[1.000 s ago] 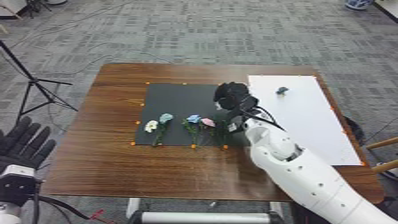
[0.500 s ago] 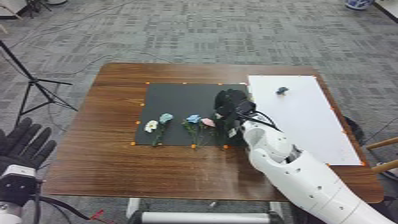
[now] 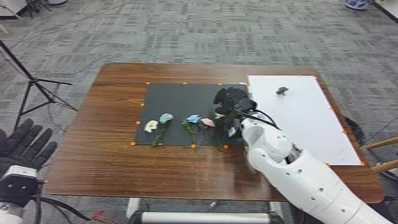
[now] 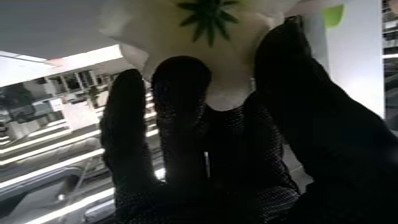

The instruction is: Arrange flowers

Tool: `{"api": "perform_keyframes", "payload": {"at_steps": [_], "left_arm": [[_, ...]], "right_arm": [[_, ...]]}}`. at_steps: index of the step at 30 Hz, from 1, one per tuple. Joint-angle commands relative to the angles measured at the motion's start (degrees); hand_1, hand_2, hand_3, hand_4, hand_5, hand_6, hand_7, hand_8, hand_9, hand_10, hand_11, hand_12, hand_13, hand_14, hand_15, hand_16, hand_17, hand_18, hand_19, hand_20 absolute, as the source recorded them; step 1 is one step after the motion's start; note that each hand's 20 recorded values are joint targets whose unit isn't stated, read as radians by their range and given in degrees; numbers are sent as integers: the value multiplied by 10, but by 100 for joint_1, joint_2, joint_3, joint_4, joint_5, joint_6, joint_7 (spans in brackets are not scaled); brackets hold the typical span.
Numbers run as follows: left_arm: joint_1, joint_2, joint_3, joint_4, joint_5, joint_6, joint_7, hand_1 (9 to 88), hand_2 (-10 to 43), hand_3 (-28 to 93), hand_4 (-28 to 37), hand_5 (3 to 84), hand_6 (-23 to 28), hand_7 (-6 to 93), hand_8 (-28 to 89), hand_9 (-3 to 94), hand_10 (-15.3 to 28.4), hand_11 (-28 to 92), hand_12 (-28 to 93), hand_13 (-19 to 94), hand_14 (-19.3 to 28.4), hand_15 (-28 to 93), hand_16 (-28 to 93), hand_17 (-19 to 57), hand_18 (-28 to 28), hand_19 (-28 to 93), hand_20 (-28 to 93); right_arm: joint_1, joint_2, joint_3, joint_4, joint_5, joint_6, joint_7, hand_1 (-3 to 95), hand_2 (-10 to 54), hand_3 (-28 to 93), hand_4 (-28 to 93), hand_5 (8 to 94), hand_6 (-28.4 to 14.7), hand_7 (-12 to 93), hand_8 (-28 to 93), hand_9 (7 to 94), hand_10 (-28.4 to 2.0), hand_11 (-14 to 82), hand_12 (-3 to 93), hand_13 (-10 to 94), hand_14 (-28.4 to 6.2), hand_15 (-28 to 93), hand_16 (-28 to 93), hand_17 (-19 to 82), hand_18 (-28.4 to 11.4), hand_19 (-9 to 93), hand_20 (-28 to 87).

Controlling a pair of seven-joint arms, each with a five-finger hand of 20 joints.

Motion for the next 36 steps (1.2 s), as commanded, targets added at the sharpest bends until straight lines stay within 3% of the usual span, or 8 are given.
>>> {"api": "perform_keyframes", "payload": {"at_steps": [1,5,8,14,20,27,30,36], "left_arm": [[44,-31,-22,-27,10,40,-15,238,191,695,-283,353,77,113,-78,295,124,151,118,214,126,243,-27,-38,101,176,124],[57,-36,-34,-35,-35,50,-13,238,192,693,-283,354,77,113,-78,296,125,152,118,214,126,245,-28,-39,101,177,124],[56,-46,-53,-38,25,49,-57,230,200,688,-283,354,77,113,-78,296,124,152,118,214,126,245,-28,-40,101,179,125],[86,-34,-75,-43,-2,44,-11,229,199,695,-283,354,77,113,-78,295,125,151,117,213,127,245,-28,-40,102,183,127],[81,-81,-63,-50,31,13,-20,230,198,695,-283,354,77,112,-78,296,125,152,117,214,126,245,-28,-40,102,183,126],[166,-130,-108,-76,72,42,-43,231,197,696,-283,354,77,113,-78,296,125,153,117,214,126,245,-28,-40,102,184,126],[207,-137,-162,-77,152,31,-86,232,196,695,-283,354,77,113,-78,295,124,152,117,214,126,244,-28,-40,102,184,126],[209,-78,-117,-65,80,-22,27,234,195,694,-283,353,76,114,-78,295,124,152,117,214,126,242,-27,-40,102,184,125]], "right_arm": [[-3,52,67,-187,-12,-1,133,449,-95,770,-283,654,-8,177,-129,715,-110,222,227,656,-94,677,349,283,-228,745,433],[-70,64,103,-279,17,-48,143,437,-95,769,-283,649,-11,173,-128,705,-117,226,202,659,-105,731,351,285,-233,750,434],[-110,80,113,-331,14,-54,140,430,-95,768,-283,644,-14,169,-127,700,-123,216,197,659,-104,744,341,286,-235,751,433],[-155,101,163,-419,-75,-126,183,420,-95,767,-283,637,-18,161,-123,695,-124,210,192,665,-107,767,334,286,-236,754,433],[-223,311,354,-465,-318,457,422,396,-95,760,-271,629,-21,156,-121,672,-133,197,187,662,-109,765,329,286,-235,754,429],[-693,515,1434,-717,-157,-683,871,421,-95,778,-260,585,-23,153,-120,566,-138,136,154,645,-108,769,321,279,-229,750,417],[-760,612,1612,-645,-146,-730,1097,434,-95,786,-269,537,-37,145,-118,503,-149,119,146,622,-112,770,317,269,-229,746,410],[-366,730,1485,-281,-270,-991,1287,455,-95,797,-280,477,-54,133,-115,422,-159,95,126,617,-115,779,304,269,-232,751,397]]}}
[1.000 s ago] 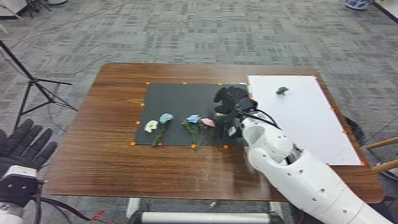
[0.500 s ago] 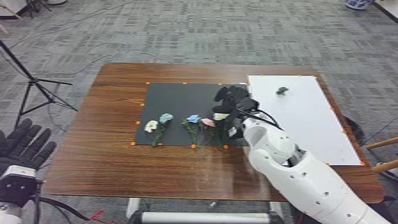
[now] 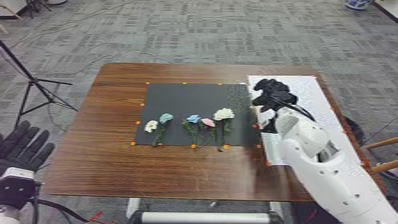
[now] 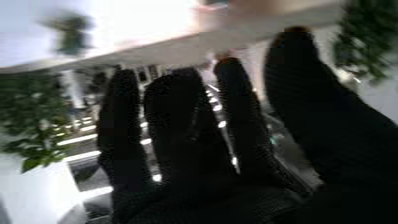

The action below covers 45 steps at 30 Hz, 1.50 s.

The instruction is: Arrange flowers

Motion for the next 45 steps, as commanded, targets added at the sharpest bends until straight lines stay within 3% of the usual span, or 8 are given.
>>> {"api": "perform_keyframes", "payload": {"at_steps": [1,6,10,14,23,34,39,45], "left_arm": [[61,-6,16,-35,31,-34,43,234,195,694,-283,353,76,114,-78,295,124,152,117,214,126,243,-27,-40,102,184,126],[27,-19,102,-31,28,-46,76,235,195,694,-283,353,76,114,-78,294,124,152,117,214,126,244,-27,-40,102,184,126],[13,-31,115,-12,155,-189,-45,235,195,692,-283,352,75,114,-78,294,123,150,117,214,126,243,-27,-40,102,182,125],[7,6,194,-14,88,-154,5,235,196,690,-283,351,75,112,-78,292,122,146,117,212,124,239,-28,-39,101,179,125],[67,65,163,-101,92,-149,92,234,195,692,-283,349,75,109,-77,291,122,145,119,210,125,237,-25,-39,101,176,127],[36,80,169,-100,91,-235,114,234,194,693,-283,350,75,110,-77,291,122,146,120,211,126,238,-24,-39,102,176,127],[-25,82,151,-65,97,-243,75,234,193,693,-283,350,76,110,-77,290,121,144,120,210,125,237,-24,-40,102,177,127],[41,71,130,-61,11,-229,134,233,193,694,-283,349,75,110,-76,291,122,143,121,211,125,238,-24,-39,102,177,127]], "right_arm": [[446,281,-142,542,-134,148,183,456,-95,798,-281,471,-56,128,-112,414,-160,101,123,616,-115,781,301,268,-232,753,393],[694,301,-347,852,-141,665,135,457,-95,799,-282,464,-56,126,-110,404,-162,110,113,615,-115,785,293,268,-231,756,382],[1066,355,-824,1323,-226,1228,149,461,-95,806,-283,470,-48,137,-113,411,-156,118,107,620,-112,785,287,273,-229,757,374],[1383,290,-925,1525,-251,461,357,465,-95,812,-283,471,-45,146,-120,415,-151,124,102,625,-110,785,286,279,-226,758,369],[1659,279,-1085,1945,-91,263,510,502,-95,795,-283,455,-53,131,-118,397,-155,125,92,617,-108,758,326,279,-229,758,354],[1918,237,-1457,2382,92,-1,328,542,-95,765,-283,444,-43,138,-119,398,-137,135,91,611,-94,734,360,281,-225,762,345],[1874,229,-1484,2431,118,53,345,551,-95,748,-283,480,-29,155,-131,457,-128,142,95,620,-91,726,357,286,-224,764,349],[1860,290,-1729,2513,-14,692,423,535,-95,737,-283,577,-13,162,-131,631,-117,181,143,654,-93,724,291,297,-226,770,372]]}}
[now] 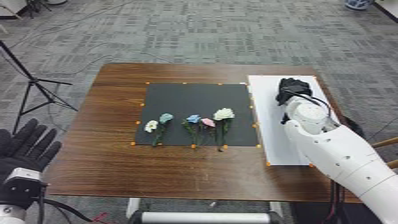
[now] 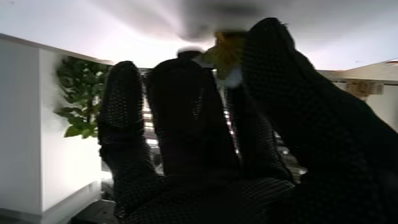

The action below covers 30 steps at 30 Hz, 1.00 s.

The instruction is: Arrange flowers

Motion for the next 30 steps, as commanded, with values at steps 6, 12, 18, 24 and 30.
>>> {"api": "perform_keyframes", "payload": {"at_steps": [6,12,18,24,30], "left_arm": [[89,-59,-83,-30,-42,-75,55,234,192,693,-283,349,75,109,-76,290,121,144,121,211,125,238,-24,-40,102,177,127],[98,-55,-109,-31,-51,-79,66,234,192,693,-283,350,76,109,-76,291,122,143,120,211,125,237,-24,-40,102,177,127],[118,-56,-234,-21,-33,-96,82,235,191,693,-283,349,75,110,-76,290,122,143,121,211,125,235,-23,-40,103,177,127],[242,-93,-498,-17,93,-243,-121,235,191,691,-283,345,73,105,-76,288,120,138,120,209,124,231,-23,-40,102,175,126],[84,-133,-618,21,131,-234,-147,235,191,689,-283,344,71,101,-74,288,113,133,121,209,122,225,-21,-40,102,168,125]], "right_arm": [[22,25,-412,172,-342,1327,89,626,-95,658,-282,711,8,243,-24,832,-68,126,417,710,-78,721,336,324,-223,777,405],[-526,395,-49,-781,-321,1379,4,628,-95,663,-283,756,14,333,33,862,-68,190,501,732,-78,732,341,335,-226,782,413],[-1927,479,1149,-2185,-323,1269,-200,620,-95,679,-283,753,11,346,39,861,-68,193,515,735,-79,730,345,336,-229,784,415],[-2831,184,1751,-2947,-9,1218,-362,617,-95,685,-283,752,9,348,41,857,-69,193,517,732,-79,724,347,332,-231,783,414],[-3001,92,1552,-3246,-74,1197,-523,577,-95,697,-282,788,0,316,29,875,-93,192,505,736,-89,718,346,330,-237,784,414]]}}
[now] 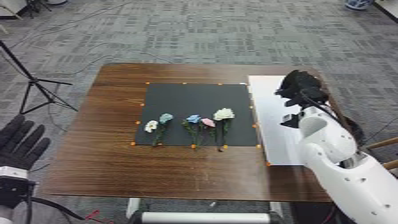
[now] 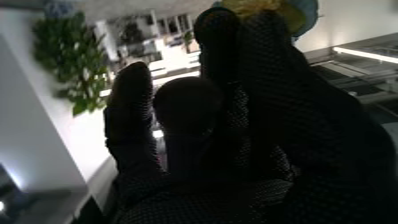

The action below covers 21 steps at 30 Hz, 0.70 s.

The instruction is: Arrange flowers

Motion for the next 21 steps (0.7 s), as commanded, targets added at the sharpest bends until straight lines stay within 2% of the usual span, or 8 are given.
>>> {"api": "perform_keyframes", "payload": {"at_steps": [1,7,9,13,21], "left_arm": [[-141,-69,-128,23,74,-50,-48,235,191,689,-283,344,71,101,-74,289,113,133,121,209,122,224,-21,-39,102,168,125],[-173,-24,-73,30,54,10,-20,235,191,690,-283,344,70,101,-73,289,114,135,123,209,121,221,-20,-39,102,167,126],[-149,-12,-36,15,-16,75,63,235,191,690,-283,344,70,101,-73,290,114,135,123,209,121,222,-19,-39,102,167,127],[-177,-10,-1,30,5,67,13,235,190,690,-283,345,72,102,-73,290,114,135,123,210,123,225,-18,-39,102,167,127],[-222,-35,40,35,-9,110,9,235,190,690,-283,346,72,104,-73,291,115,137,123,211,123,227,-18,-39,102,168,128]], "right_arm": [[-559,-262,-457,-318,-121,-17,-239,576,-95,697,-283,789,0,315,32,875,-93,192,505,736,-89,718,346,330,-237,783,414],[-661,-429,-582,-407,-167,-184,-339,576,-95,694,-283,789,0,306,47,875,-92,193,504,736,-90,717,347,329,-240,783,415],[-602,-516,-683,-359,-216,-186,-365,575,-95,693,-283,790,-1,304,45,874,-93,195,503,736,-90,717,347,329,-239,783,415],[-604,-642,-734,-333,-171,-176,-461,572,-95,689,-283,790,-1,304,46,871,-94,199,497,736,-91,717,347,329,-239,783,414],[-503,-785,-881,-284,-332,-283,-408,571,-95,686,-283,785,-2,295,41,864,-93,198,486,732,-92,716,348,328,-240,784,413]]}}
